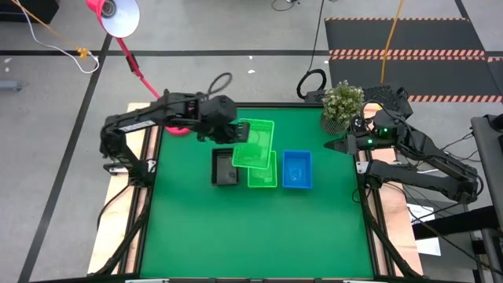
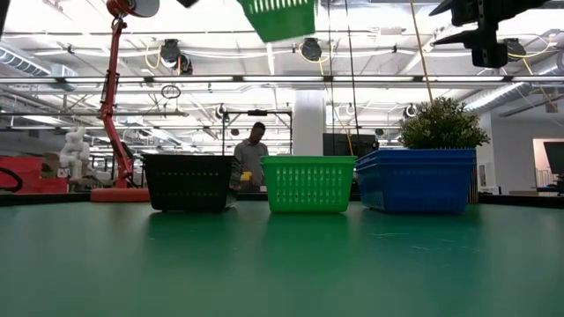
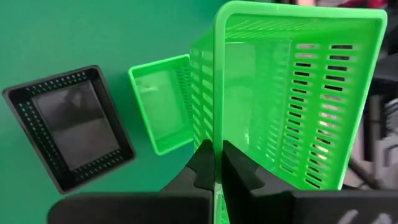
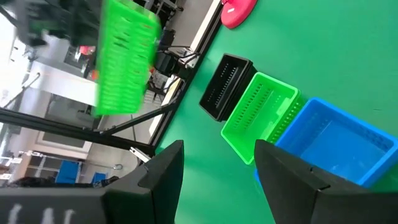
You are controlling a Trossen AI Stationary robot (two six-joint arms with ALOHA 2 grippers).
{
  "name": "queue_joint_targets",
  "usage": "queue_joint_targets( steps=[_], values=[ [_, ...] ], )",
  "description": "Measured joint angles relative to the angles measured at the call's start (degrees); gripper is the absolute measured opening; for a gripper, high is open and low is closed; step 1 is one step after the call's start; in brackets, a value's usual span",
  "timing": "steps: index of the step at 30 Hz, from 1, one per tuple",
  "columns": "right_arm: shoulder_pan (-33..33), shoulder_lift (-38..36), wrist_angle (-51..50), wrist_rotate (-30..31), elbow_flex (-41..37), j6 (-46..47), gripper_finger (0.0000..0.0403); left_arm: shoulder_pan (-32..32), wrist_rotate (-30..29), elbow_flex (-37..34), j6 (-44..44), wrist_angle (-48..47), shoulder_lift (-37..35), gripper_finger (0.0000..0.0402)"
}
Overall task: Stack baskets by color
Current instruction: Stack the bottom green bin on the top green bin
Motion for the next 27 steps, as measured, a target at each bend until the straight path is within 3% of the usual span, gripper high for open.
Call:
queue_joint_targets(
  steps=[14,27],
  values=[
    [0.00,0.00,3.98,-0.02,0.00,-2.25,0.0191,-0.12,0.84,-0.29,4.05,1.11,12.28,0.0007],
    [0.02,0.00,4.31,-1.75,0.00,-5.26,0.0191,-0.09,3.31,-13.43,1.37,11.98,13.06,0.0009]
  ],
)
